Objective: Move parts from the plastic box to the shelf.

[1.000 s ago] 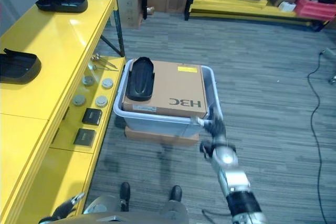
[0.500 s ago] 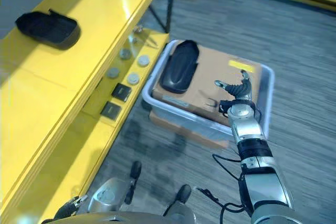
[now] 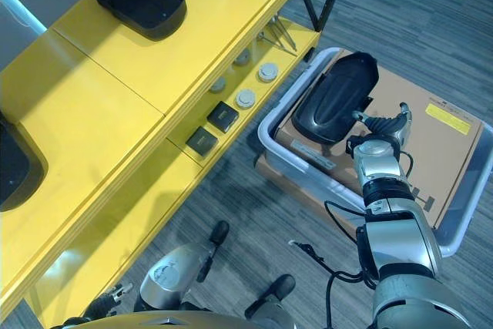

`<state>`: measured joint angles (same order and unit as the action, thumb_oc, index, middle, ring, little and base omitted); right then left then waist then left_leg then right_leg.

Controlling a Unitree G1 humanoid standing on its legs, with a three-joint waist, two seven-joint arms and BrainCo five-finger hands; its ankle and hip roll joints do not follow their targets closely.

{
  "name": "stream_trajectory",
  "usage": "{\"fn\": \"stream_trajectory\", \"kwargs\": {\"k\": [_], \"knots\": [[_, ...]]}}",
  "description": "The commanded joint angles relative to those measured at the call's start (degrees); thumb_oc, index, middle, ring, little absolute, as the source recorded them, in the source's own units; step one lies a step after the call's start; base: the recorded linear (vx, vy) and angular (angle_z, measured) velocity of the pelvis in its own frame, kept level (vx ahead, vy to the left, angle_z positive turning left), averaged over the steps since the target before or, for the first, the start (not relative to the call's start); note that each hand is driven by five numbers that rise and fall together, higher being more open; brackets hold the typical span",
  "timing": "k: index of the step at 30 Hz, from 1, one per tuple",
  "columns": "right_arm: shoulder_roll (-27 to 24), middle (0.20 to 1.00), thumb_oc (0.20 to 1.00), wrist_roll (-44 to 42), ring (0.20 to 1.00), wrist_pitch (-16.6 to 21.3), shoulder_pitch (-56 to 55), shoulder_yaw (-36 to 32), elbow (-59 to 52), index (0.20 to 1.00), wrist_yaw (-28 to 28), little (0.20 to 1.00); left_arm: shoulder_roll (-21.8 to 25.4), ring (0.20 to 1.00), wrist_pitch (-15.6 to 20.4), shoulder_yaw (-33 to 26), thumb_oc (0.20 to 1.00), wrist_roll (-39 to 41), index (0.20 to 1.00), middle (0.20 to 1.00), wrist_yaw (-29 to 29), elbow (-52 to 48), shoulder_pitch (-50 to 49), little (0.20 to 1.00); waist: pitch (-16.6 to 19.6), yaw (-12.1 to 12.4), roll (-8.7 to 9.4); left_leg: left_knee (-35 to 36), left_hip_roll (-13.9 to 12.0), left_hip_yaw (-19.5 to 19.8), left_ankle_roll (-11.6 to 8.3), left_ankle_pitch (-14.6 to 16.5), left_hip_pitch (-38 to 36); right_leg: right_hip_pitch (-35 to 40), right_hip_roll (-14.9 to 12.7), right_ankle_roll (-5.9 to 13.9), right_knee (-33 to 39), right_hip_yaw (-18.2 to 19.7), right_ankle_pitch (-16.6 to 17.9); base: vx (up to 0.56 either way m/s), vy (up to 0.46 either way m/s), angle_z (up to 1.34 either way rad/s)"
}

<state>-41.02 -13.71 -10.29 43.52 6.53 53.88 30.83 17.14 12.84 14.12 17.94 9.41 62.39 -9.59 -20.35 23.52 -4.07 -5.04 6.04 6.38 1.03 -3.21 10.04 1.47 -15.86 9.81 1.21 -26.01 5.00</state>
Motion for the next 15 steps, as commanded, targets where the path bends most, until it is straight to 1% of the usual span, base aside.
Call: {"fn": "stream_trajectory", "kwargs": {"k": [1, 4, 5, 7, 8, 11, 15], "knots": [[-5.6, 1.0, 1.0, -0.14, 1.0, -0.53, 0.39, 5.36, -0.16, 1.0, 1.25, 1.0, 3.02, 1.0, 1.7, 3.05, 1.0, 1.4, 1.0, 1.0, 1.17, 0.87, -0.75, 1.0, 3.47, -0.49, -0.66, 0.91, -4.12, 1.55, -2.3, 2.0, 1.52, -4.71, -2.44, 2.64, -7.14, 2.31, -3.08, 0.0, 0.0, 0.0], [-5.67, 1.0, 1.0, 1.44, 1.0, -4.68, 1.16, 6.92, 0.94, 1.0, 1.18, 1.0, 3.22, 1.0, 2.09, 3.07, 1.0, 2.21, 1.0, 1.0, 1.59, 0.52, -0.47, 1.0, 2.88, -0.36, -0.36, 0.81, -4.01, 1.47, -2.21, 1.83, 2.15, -5.18, -2.35, 2.69, -7.19, 2.58, -2.98, -0.01, 0.01, 0.01], [-5.64, 1.0, 1.0, 1.11, 1.0, -4.89, 1.19, 7.69, 2.1, 1.0, 1.32, 1.0, 3.24, 1.0, 2.3, 3.15, 1.0, 2.46, 1.0, 1.0, 1.5, 0.44, -0.35, 1.0, 2.64, -0.27, -0.26, 0.81, -4.09, 1.4, -2.21, 1.8, 2.31, -5.24, -2.31, 2.7, -7.1, 2.61, -2.91, 0.0, 0.0, 0.0], [-5.59, 1.0, 1.0, 0.84, 1.0, -4.98, 1.23, 8.25, 3.07, 1.0, 1.43, 1.0, 3.31, 1.0, 2.44, 3.18, 1.0, 2.68, 1.0, 1.0, 1.47, 0.35, -0.26, 1.0, 2.45, -0.17, -0.17, 0.78, -4.09, 1.42, -2.18, 1.75, 2.45, -5.35, -2.29, 2.69, -7.13, 2.59, -2.83, -0.01, -0.015, 0.01], [-5.3, 1.0, 1.0, 0.86, 1.0, -4.7, 1.36, 9.22, 5.86, 1.0, 1.35, 1.0, 3.6, 1.0, 2.84, 3.41, 1.0, 2.74, 1.0, 1.0, 1.34, 0.08, -0.04, 1.0, 2.12, 0.2, 0.06, 0.58, -4.03, 1.54, -2.18, 1.74, 2.9, -5.45, -2.26, 2.76, -7.06, 2.5, -2.74, -0.02, -0.039, 0.01], [-5.21, 1.0, 1.0, 0.6, 1.0, -4.07, 2.42, 10.79, 9.77, 1.0, 1.0, 1.0, 4.61, 1.0, 3.2, 3.84, 1.0, 3.67, 1.0, 1.0, 1.19, -0.23, 0.76, 1.0, 1.35, 0.78, 0.14, 0.29, -3.9, 1.85, -2.1, 1.64, 3.74, -5.93, -2.26, 2.81, -7.09, 2.39, -2.55, -0.03, -0.02, 0.07], [-5.2, 1.0, 1.0, -1.13, 1.0, -2.7, 3.53, 11.21, 11.46, 1.0, 0.93, 1.0, 5.21, 1.0, 3.69, 3.54, 1.0, 4.2, 1.0, 1.0, 1.19, -0.31, 1.12, 1.0, 0.79, 1.19, 0.22, 0.0, -3.69, 2.04, -2.13, 1.5, 4.88, -6.68, -2.27, 2.89, -6.93, 2.46, -2.3, -0.04, 0.008, 0.06]]}}
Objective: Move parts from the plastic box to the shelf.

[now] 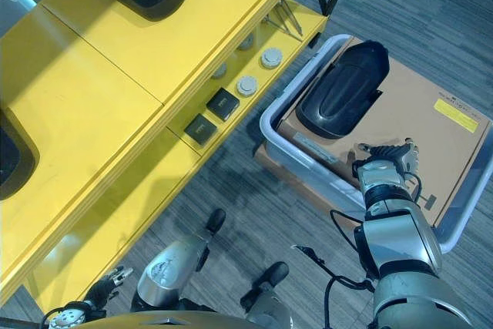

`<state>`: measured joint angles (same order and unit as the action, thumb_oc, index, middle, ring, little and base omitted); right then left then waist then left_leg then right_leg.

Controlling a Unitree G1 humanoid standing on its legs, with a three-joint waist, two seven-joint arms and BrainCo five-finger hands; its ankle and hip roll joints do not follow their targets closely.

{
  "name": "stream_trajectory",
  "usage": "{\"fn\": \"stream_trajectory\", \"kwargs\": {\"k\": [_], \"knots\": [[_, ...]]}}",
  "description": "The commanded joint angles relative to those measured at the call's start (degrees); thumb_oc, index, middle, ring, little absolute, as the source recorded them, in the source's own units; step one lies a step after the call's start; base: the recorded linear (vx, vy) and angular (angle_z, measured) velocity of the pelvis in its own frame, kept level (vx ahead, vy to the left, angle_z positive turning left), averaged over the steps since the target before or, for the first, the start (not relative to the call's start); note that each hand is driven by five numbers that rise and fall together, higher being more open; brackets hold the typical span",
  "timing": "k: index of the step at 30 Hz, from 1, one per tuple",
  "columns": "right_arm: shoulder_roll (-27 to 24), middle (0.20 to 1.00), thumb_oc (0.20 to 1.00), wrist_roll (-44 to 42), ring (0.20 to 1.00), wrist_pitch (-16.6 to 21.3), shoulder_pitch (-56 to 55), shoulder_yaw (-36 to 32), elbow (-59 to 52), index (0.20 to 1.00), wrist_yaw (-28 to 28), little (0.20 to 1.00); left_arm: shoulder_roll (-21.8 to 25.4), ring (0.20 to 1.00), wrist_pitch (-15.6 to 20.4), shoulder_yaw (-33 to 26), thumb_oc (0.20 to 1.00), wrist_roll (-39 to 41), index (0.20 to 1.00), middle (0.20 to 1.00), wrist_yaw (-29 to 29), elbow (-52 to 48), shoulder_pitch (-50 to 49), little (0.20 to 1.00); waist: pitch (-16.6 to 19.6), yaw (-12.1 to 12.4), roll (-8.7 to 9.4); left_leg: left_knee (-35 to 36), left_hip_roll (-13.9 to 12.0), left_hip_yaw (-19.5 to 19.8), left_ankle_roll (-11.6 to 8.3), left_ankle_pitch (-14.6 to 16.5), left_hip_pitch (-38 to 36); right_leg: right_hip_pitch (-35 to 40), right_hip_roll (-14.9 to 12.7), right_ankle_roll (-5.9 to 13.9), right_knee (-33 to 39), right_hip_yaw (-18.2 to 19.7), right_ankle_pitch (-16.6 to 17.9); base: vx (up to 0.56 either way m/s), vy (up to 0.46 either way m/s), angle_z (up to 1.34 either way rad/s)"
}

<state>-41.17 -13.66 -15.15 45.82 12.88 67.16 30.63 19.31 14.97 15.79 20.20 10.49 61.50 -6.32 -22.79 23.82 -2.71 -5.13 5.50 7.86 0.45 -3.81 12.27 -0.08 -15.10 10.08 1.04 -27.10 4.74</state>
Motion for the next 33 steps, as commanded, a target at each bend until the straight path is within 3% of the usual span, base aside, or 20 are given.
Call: {"fn": "stream_trajectory", "kwargs": {"k": [1, 6, 22, 33], "knots": [[-5.08, 1.0, 1.0, -1.27, 1.0, 2.03, 1.45, 4.92, -1.92, 1.0, 1.06, 1.0, 3.16, 1.0, 1.58, 1.8, 1.0, 2.01, 1.0, 1.0, 0.19, 0.61, -2.09, 1.0, 3.17, 0.9, -1.12, 0.07, -3.12, 0.57, -1.54, 2.1, 2.8, -5.26, -3.05, 2.64, -6.75, 3.57, -2.02, -0.03, 0.004, 0.03], [-5.31, 1.0, 1.0, -2.49, 1.0, 2.96, 2.86, 5.51, -2.53, 1.0, 2.22, 1.0, 3.29, 1.0, 2.43, 1.84, 1.0, 1.94, 1.0, 1.0, 0.49, 0.41, -2.44, 1.0, 2.89, 1.15, -0.92, 0.19, -2.86, 0.67, -1.41, 2.07, 3.15, -5.67, -2.9, 2.62, -6.66, 3.68, -1.94, -0.01, 0.004, 0.02], [-6.4, 1.0, 1.0, -1.22, 1.0, 1.12, 2.48, 5.5, -4.82, 1.0, 2.47, 1.0, 3.51, 1.0, 1.5, 1.51, 1.0, 0.58, 1.0, 1.0, 0.36, 0.48, -3.23, 1.0, 4.16, 1.09, 0.07, 0.91, -3.48, 0.63, -1.63, 2.37, 1.47, -3.84, -2.25, 2.69, -5.77, 3.31, -2.27, 0.0, 0.0, 0.0], [-6.08, 1.0, 1.0, -1.0, 1.0, 0.04, 3.92, 6.48, -4.94, 1.0, 2.67, 1.0, 3.44, 1.0, 1.31, 1.06, 1.0, 0.09, 1.0, 1.0, 0.06, 1.25, -2.71, 1.0, 4.55, 1.48, -0.3, 2.83, -3.19, 0.79, -1.55, 1.4, 1.19, -3.98, -2.42, 2.91, -5.37, 3.09, -2.03, 0.0, 0.0, 0.0]]}}
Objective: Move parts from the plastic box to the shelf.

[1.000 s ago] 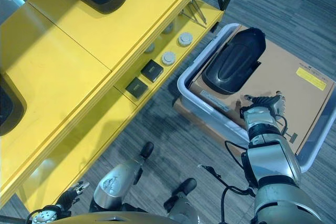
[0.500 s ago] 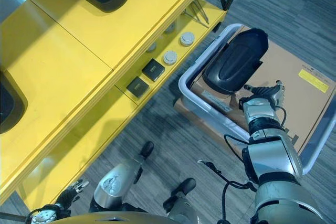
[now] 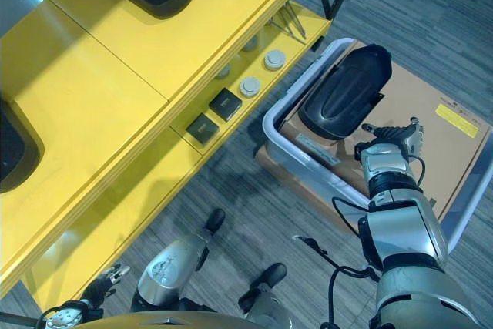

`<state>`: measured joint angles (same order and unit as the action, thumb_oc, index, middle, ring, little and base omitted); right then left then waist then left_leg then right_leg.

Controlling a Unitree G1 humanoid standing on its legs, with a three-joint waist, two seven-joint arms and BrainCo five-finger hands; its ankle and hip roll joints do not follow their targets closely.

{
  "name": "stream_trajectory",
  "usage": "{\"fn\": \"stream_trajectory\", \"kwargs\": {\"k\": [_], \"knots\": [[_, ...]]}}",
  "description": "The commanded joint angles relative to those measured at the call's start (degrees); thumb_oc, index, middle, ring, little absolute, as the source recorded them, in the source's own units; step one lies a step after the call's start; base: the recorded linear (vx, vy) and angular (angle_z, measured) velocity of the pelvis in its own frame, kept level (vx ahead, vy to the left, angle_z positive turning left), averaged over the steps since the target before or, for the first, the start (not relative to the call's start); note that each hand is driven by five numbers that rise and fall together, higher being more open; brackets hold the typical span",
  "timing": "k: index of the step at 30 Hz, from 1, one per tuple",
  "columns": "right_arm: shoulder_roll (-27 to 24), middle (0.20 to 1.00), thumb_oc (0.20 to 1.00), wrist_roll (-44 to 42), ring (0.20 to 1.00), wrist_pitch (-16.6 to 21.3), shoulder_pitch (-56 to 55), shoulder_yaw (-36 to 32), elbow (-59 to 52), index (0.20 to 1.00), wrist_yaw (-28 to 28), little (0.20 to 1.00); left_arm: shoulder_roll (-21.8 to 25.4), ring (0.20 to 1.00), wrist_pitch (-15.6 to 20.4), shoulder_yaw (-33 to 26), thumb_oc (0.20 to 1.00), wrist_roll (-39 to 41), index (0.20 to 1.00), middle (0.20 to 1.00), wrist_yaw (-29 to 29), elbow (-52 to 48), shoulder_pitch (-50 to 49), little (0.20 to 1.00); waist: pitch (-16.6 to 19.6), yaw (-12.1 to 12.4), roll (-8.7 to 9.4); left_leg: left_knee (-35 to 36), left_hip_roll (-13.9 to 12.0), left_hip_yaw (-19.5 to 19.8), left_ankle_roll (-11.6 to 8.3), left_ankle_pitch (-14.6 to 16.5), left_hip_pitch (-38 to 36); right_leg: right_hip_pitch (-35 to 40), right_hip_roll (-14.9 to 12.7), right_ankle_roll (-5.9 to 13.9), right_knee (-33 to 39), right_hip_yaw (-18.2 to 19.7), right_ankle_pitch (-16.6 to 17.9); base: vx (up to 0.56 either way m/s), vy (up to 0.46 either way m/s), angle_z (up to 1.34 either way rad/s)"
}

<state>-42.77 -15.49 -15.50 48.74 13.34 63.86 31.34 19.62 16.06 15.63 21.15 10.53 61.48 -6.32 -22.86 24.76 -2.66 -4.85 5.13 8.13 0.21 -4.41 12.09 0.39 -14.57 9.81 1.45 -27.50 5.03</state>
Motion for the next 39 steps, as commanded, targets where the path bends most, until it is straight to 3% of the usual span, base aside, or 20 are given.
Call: {"fn": "stream_trajectory", "kwargs": {"k": [1, 15, 34, 35, 36, 39], "knots": [[-4.48, 1.0, 1.0, 1.09, 1.0, 0.25, 1.21, 6.11, -1.72, 1.0, 1.82, 1.0, 3.12, 1.0, 0.21, 1.25, 1.0, -0.74, 1.0, 1.0, 0.1, 1.19, -2.81, 1.0, 4.59, 0.55, -0.51, 2.46, -2.72, 0.53, -1.3, 2.01, 1.49, -4.61, -3.04, 3.17, -5.92, 3.5, -2.35, -0.01, 0.036, 0.0], [-3.84, 1.0, 1.0, 1.82, 1.0, 0.31, 4.75, 8.85, 0.49, 1.0, 1.34, 1.0, 3.13, 1.0, 0.79, 1.67, 1.0, 1.28, 1.0, 1.0, 1.42, 0.67, -2.29, 1.0, 2.48, 0.99, -1.66, 0.76, -1.8, 0.37, -1.22, 1.89, 4.73, -7.74, -4.17, 3.16, -7.18, 4.07, -1.9, -0.01, 0.027, 0.0], [-4.64, 1.0, 1.0, 2.64, 1.0, 1.98, 4.37, 10.16, 6.77, 1.0, -2.09, 1.0, 3.66, 1.0, 2.22, 2.98, 1.0, 3.84, 1.0, 1.0, 2.46, -0.17, -0.88, 1.0, -0.2, 0.95, -1.58, -0.55, -1.6, -0.1, -1.11, 1.81, 8.06, -11.18, -4.32, 3.35, -8.08, 4.8, -1.3, -0.01, 0.002, 0.0], [-4.81, 0.354, 0.354, 2.87, 0.354, 2.03, 5.07, 10.4, 6.38, 0.354, -2.55, 0.354, 3.77, 1.0, 2.51, 2.99, 1.0, 4.1, 1.0, 1.0, 2.66, -0.24, -0.93, 1.0, -0.33, 0.92, -1.55, -0.56, -1.57, -0.16, -1.09, 1.78, 8.24, -11.44, -4.32, 3.36, -8.09, 4.91, -1.22, 0.0, 0.0, 0.0], [-4.89, 0.2, 0.2, 2.92, 0.2, 2.2, 5.21, 10.49, 6.36, 0.2, -2.72, 0.2, 3.81, 1.0, 2.67, 2.98, 1.0, 4.21, 1.0, 1.0, 2.83, -0.2, -0.97, 1.0, -0.36, 0.88, -1.57, -0.58, -1.57, -0.2, -1.06, 1.77, 8.27, -11.54, -4.35, 3.37, -8.16, 4.92, -1.2, 0.0, 0.0, 0.0], [-5.13, 0.2, 0.2, 2.73, 0.2, 2.78, 5.35, 10.66, 5.9, 0.2, -3.05, 0.2, 3.77, 1.0, 2.9, 3.0, 1.0, 4.41, 1.0, 1.0, 2.94, -0.49, -1.13, 1.0, -0.53, 0.75, -1.56, -0.8, -1.59, -0.36, -1.04, 1.84, 8.51, -11.86, -4.33, 3.34, -8.33, 5.05, -1.23, 0.0, 0.0, 0.0]]}}
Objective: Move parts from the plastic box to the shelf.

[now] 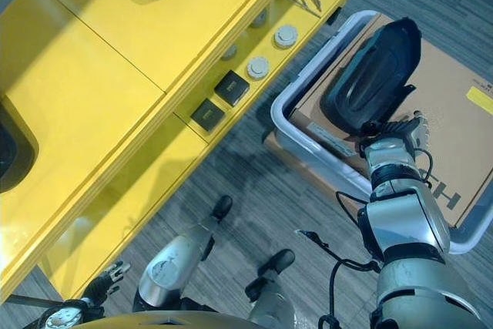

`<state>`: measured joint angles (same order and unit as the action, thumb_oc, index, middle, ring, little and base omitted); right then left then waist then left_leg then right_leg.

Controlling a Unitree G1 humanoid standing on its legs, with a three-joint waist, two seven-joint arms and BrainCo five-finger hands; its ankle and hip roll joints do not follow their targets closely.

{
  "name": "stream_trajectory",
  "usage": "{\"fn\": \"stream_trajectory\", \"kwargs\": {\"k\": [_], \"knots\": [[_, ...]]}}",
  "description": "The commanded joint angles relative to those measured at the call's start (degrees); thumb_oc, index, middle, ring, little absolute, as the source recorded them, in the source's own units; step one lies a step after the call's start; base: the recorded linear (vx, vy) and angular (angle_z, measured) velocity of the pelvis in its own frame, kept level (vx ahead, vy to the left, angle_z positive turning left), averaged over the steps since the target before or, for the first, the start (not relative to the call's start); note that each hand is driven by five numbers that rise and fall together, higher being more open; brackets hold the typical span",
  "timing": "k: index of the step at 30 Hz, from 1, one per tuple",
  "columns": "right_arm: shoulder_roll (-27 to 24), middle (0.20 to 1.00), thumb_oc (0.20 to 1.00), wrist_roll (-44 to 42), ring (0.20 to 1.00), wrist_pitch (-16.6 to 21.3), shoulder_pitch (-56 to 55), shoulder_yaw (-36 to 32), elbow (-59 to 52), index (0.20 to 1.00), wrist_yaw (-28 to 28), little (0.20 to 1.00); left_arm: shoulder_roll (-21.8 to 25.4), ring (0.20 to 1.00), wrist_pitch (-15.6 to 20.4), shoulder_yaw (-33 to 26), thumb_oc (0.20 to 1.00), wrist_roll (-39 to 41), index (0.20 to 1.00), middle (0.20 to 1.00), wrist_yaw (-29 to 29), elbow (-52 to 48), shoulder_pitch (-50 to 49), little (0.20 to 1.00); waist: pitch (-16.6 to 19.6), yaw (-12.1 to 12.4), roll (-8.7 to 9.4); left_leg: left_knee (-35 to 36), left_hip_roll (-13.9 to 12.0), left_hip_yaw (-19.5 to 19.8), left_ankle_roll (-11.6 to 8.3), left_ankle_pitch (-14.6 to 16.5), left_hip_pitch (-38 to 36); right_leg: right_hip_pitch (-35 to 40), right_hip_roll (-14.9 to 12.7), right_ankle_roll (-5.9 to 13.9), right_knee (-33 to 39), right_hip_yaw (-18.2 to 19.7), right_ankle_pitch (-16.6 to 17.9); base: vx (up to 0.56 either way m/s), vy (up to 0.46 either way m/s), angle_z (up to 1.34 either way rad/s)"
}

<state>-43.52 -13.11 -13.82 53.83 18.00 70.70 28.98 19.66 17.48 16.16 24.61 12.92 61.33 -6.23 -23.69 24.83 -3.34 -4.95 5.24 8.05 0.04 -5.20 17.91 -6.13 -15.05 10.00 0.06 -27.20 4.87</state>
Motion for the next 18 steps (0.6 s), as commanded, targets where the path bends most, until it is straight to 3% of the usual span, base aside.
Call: {"fn": "stream_trajectory", "kwargs": {"k": [1, 18], "knots": [[-4.42, 0.2, 0.2, 0.35, 0.2, 1.35, 0.21, 5.94, -1.06, 0.2, -0.76, 0.2, 3.71, 1.0, 1.61, 2.46, 1.0, 0.99, 1.0, 1.0, 0.55, -0.37, -1.3, 1.0, 0.24, 0.65, -0.87, -0.75, -1.72, -0.3, -0.88, 2.65, 2.72, -5.39, -3.85, 3.16, -6.98, 4.77, -1.04, 0.0, 0.0, 0.0], [-3.95, 0.2, 0.2, -0.71, 0.2, 2.27, -0.72, 5.14, -4.06, 0.2, -0.92, 0.2, 3.31, 1.0, 2.64, 2.66, 1.0, 1.99, 1.0, 1.0, 0.62, -0.78, -1.49, 1.0, 0.95, -0.15, -0.74, 0.23, -2.21, -0.83, -1.04, 2.68, 1.29, -4.52, -3.75, 3.06, -6.48, 4.82, -1.04, 0.0, -0.003, 0.0]]}}
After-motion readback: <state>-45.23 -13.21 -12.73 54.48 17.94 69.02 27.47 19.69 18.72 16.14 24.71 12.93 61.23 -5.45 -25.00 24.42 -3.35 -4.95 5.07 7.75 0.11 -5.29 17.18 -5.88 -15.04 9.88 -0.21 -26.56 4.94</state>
